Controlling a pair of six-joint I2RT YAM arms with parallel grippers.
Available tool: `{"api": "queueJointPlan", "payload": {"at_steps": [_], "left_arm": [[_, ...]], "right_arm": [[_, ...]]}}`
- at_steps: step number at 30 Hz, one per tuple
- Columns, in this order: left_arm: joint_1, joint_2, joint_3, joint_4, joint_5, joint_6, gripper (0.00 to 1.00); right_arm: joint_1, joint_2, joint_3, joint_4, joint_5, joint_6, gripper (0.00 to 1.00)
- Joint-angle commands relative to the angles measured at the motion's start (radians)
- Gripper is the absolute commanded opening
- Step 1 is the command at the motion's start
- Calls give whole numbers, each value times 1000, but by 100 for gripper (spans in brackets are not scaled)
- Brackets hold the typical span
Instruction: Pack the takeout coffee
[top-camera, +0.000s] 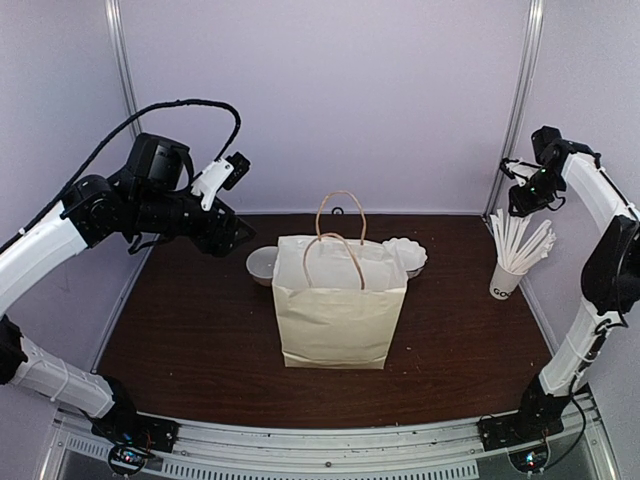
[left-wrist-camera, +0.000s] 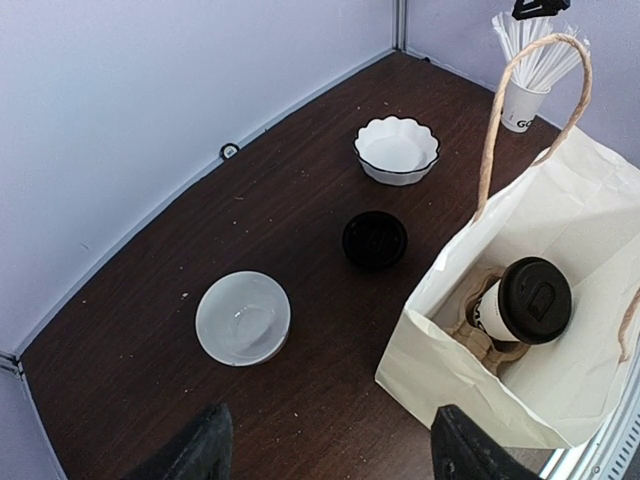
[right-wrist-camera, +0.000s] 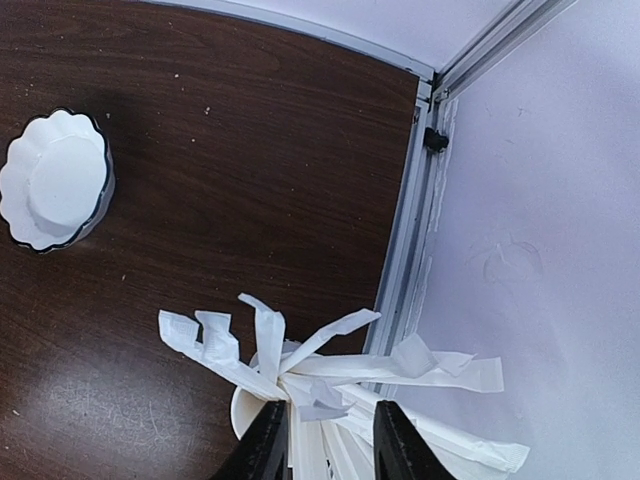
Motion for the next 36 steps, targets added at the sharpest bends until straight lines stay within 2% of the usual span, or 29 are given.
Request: {"api": "queueJointPlan", "payload": {"at_steps": [1,10,21,36], "left_arm": [[0,5,0,43,18,-11,72],[0,7,1,35,18,-10,72],[0,14,7,30,18,-5,72],[0,58,35,35,62,11,72]], "right_arm": [[-7,23,23,5,19,16,32],[-7,52,22,23,26,20,31],[-8,52,28,14,18,22,0],[-6,-156,48,-76,26,1,0]]}}
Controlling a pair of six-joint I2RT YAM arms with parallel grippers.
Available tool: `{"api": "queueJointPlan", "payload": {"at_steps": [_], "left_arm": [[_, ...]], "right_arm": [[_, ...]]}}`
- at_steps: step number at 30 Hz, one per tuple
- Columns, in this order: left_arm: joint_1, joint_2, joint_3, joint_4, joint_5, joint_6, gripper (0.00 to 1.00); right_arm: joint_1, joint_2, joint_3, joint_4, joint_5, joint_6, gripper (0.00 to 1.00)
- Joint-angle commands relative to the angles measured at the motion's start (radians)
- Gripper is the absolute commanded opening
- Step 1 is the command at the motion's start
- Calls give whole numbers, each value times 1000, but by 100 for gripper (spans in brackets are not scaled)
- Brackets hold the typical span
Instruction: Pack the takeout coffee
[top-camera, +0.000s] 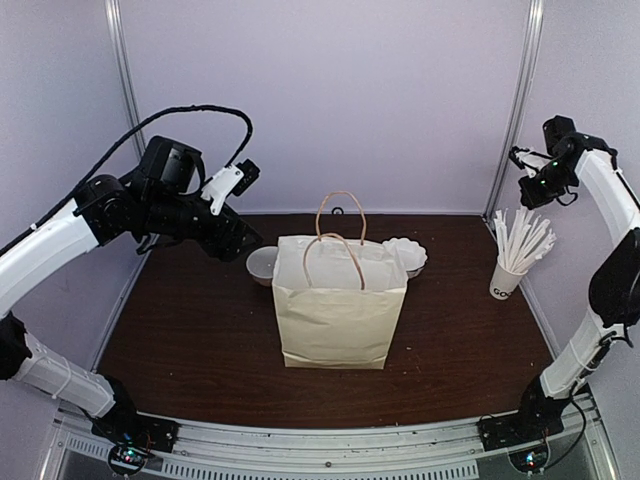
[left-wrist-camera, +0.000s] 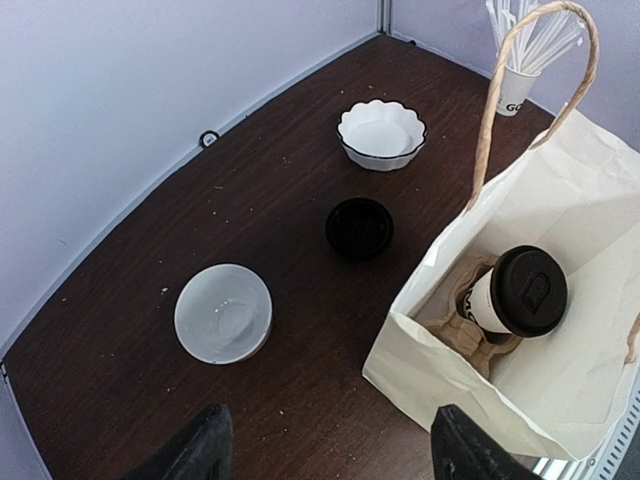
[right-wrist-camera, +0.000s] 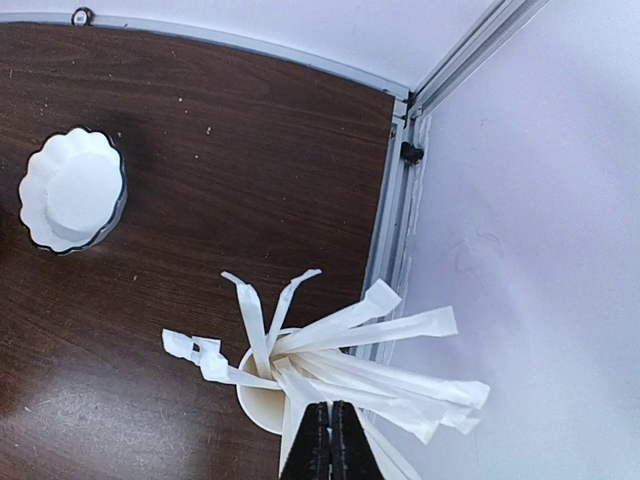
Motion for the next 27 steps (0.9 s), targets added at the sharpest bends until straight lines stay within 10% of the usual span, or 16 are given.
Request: {"api": "queueJointPlan", "payload": {"at_steps": [1,27], "left_arm": [[0,17,37,35,18,13,72],[0,34,89,0,-9,34,72]], "right_arm": [[-4,-84,41,-40,14,-12,0],[-5,-243,305,-105,-112,26,0]]}}
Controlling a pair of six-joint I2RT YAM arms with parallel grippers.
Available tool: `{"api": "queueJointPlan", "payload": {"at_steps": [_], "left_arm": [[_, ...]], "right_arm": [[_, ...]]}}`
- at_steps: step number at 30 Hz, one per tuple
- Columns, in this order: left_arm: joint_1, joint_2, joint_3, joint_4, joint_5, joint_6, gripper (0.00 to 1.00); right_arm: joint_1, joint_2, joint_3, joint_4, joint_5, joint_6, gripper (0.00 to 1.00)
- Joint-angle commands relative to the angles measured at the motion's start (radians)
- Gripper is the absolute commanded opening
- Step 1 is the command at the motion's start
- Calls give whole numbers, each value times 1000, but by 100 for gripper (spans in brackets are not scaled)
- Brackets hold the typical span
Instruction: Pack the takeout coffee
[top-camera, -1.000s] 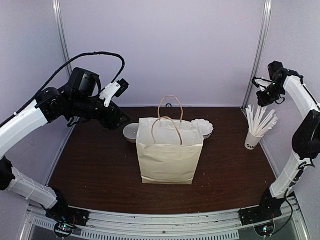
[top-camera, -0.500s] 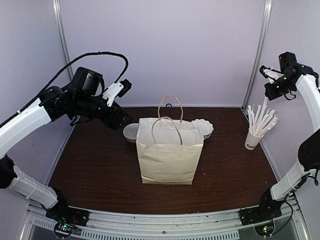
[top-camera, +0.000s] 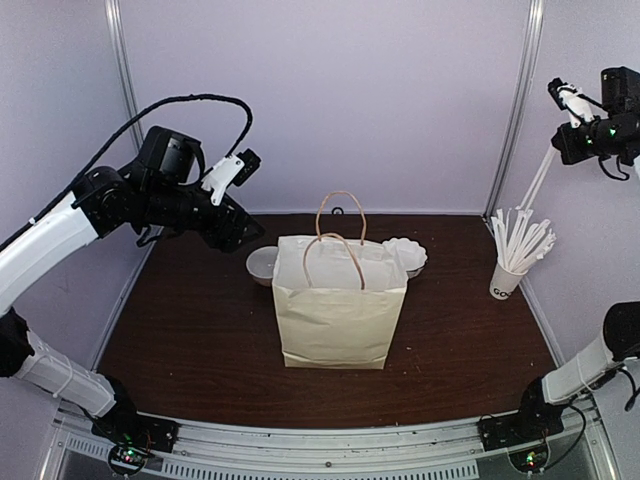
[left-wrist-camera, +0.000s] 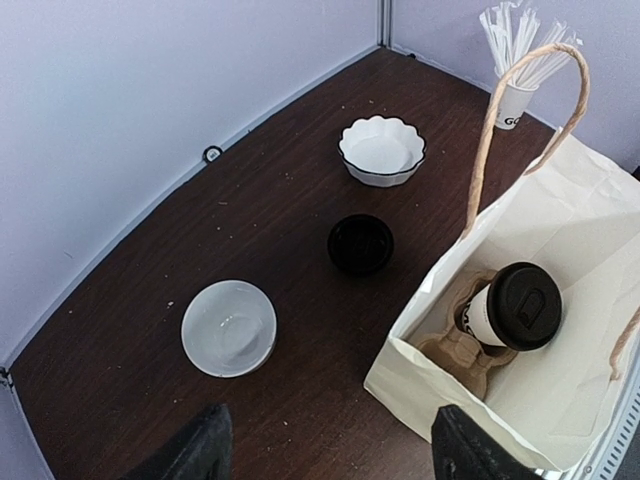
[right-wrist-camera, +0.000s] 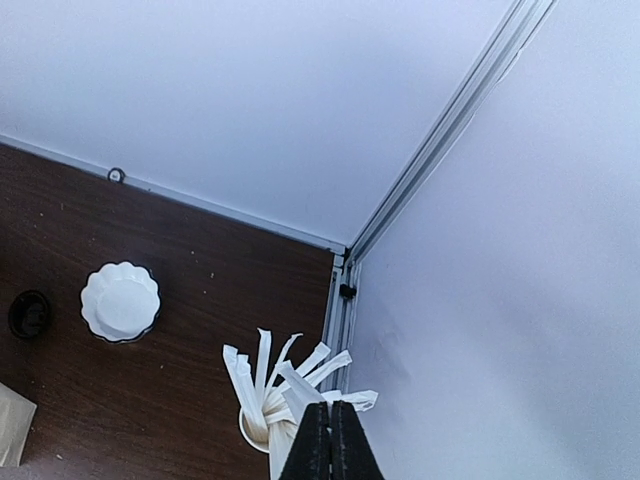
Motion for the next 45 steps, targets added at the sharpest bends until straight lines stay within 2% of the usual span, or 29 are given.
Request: {"api": "queueJointPlan", "payload": {"at_steps": [1,8,21,32,41,43,45], "left_arm": [[1,10,28,18,-8,18,72],[0,24,33,18,-1,16,72],[0,10,12,16,-8,17,72],[1,13,2,17,-8,13,72],[1,20,-1,18,-6,14,72],[0,19,-5,19,-7,15,73],[0,22,-7,20,-8,16,73]], "right_arm": [[-5,-26,49,-46,-56,31,0],[-5,-34,12,-26,-3,9,0],[-6,14,-252,125,87,-27,0],[-7,108,-329,172,81,-7,0],[-9,155,-491,263,106,15,0],[-11,166,-507,268,110,15,6],[-11,178,-499,243,105,15,24]]}}
